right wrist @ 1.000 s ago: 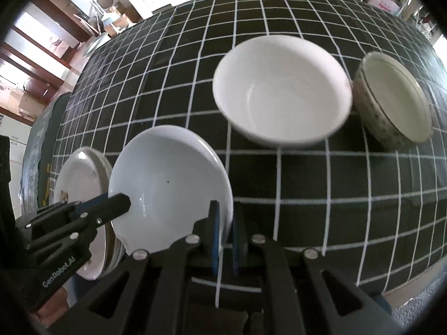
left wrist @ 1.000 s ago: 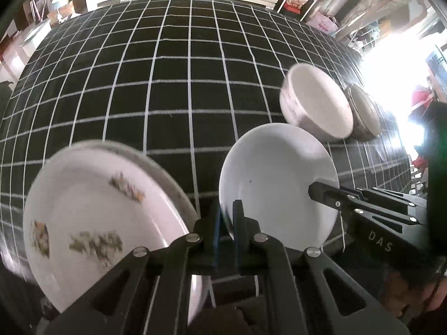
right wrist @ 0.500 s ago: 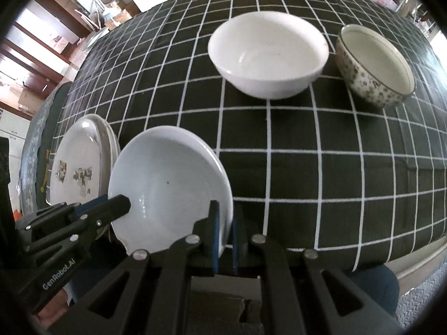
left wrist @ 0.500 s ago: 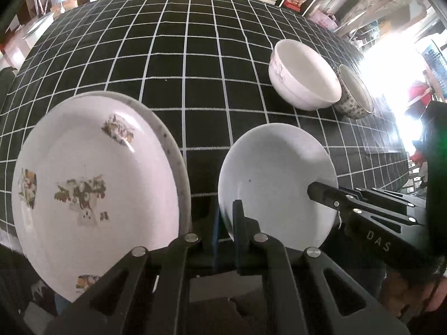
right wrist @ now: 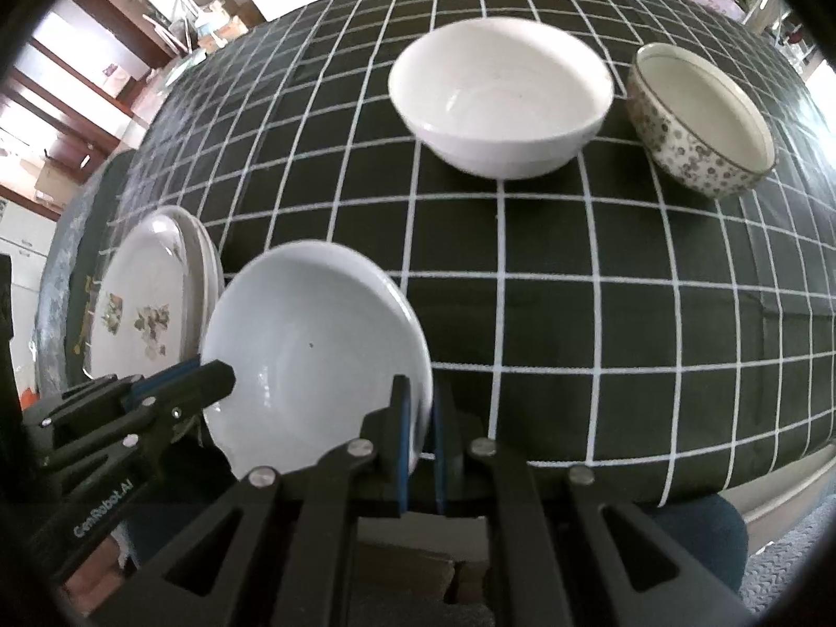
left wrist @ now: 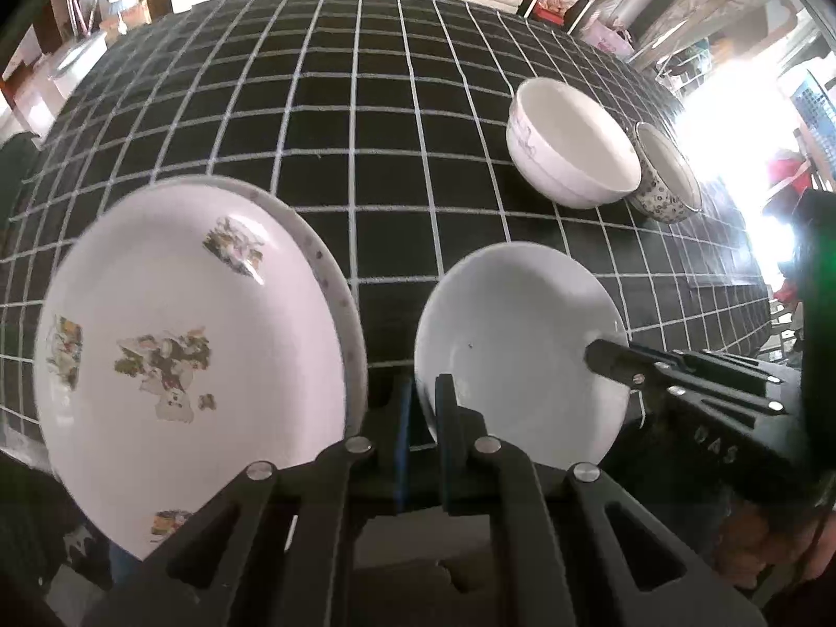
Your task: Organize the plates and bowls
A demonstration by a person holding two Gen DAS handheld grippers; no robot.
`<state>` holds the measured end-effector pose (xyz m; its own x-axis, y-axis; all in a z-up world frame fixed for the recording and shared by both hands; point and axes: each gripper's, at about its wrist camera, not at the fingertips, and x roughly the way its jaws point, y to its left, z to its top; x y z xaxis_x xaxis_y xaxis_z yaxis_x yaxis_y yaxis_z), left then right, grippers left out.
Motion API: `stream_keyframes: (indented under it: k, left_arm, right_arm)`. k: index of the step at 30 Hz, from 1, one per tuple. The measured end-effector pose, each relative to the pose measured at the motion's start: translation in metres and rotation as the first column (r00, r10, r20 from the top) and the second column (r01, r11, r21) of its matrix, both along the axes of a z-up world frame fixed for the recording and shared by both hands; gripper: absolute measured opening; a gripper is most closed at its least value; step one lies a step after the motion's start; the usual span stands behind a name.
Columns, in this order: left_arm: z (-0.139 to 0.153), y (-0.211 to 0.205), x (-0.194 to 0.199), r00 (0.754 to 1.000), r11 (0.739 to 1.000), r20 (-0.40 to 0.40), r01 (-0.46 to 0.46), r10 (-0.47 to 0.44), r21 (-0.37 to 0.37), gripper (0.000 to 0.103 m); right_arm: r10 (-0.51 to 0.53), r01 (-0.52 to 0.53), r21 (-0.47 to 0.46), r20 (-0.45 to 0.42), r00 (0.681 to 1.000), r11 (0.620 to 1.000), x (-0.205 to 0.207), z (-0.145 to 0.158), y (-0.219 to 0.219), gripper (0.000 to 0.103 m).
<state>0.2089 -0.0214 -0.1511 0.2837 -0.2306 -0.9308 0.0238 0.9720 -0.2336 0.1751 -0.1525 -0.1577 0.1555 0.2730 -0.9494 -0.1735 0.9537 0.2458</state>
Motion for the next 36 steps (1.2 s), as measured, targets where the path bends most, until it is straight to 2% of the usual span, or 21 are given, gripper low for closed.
stream_keyframes:
  k: [11, 15, 18, 25, 30, 36]
  left_arm:
    - [0.042, 0.015, 0.000, 0.996, 0.998, 0.083, -0.046, 0.042, 0.052, 0.006]
    - [0.059, 0.011, 0.004, 0.994, 0.997, 0.105, -0.025, 0.017, 0.074, 0.006]
    - [0.074, 0.006, 0.012, 0.994, 0.998, 0.113, -0.006, -0.001, 0.064, 0.006]
    - [0.100, -0.018, 0.055, 0.991, 0.998, 0.121, 0.058, -0.063, 0.038, 0.006]
    - [0.096, -0.035, 0.095, 0.993, 0.996, 0.090, 0.079, -0.082, 0.036, 0.006]
    - [0.066, -0.049, 0.135, 0.995, 0.995, 0.013, 0.101, -0.101, -0.011, 0.009]
  right_arm:
    - [-0.018, 0.016, 0.036, 0.033, 0.999, 0.999, 0.002, 0.029, -0.016, 0.011]
    - [-0.034, 0.031, 0.031, 0.075, 0.997, 0.999, 0.011, 0.049, -0.026, 0.011]
    - [-0.055, 0.053, 0.022, 0.099, 0.994, 0.998, 0.022, 0.063, -0.038, 0.011]
    - [-0.116, 0.112, 0.049, 0.082, 0.990, 0.992, 0.062, 0.078, -0.063, 0.011]
    - [-0.134, 0.133, 0.038, 0.047, 0.990, 0.990, 0.094, 0.071, -0.073, 0.011]
    - [-0.121, 0.122, -0.007, 0.033, 0.992, 0.993, 0.123, 0.054, -0.075, 0.011]
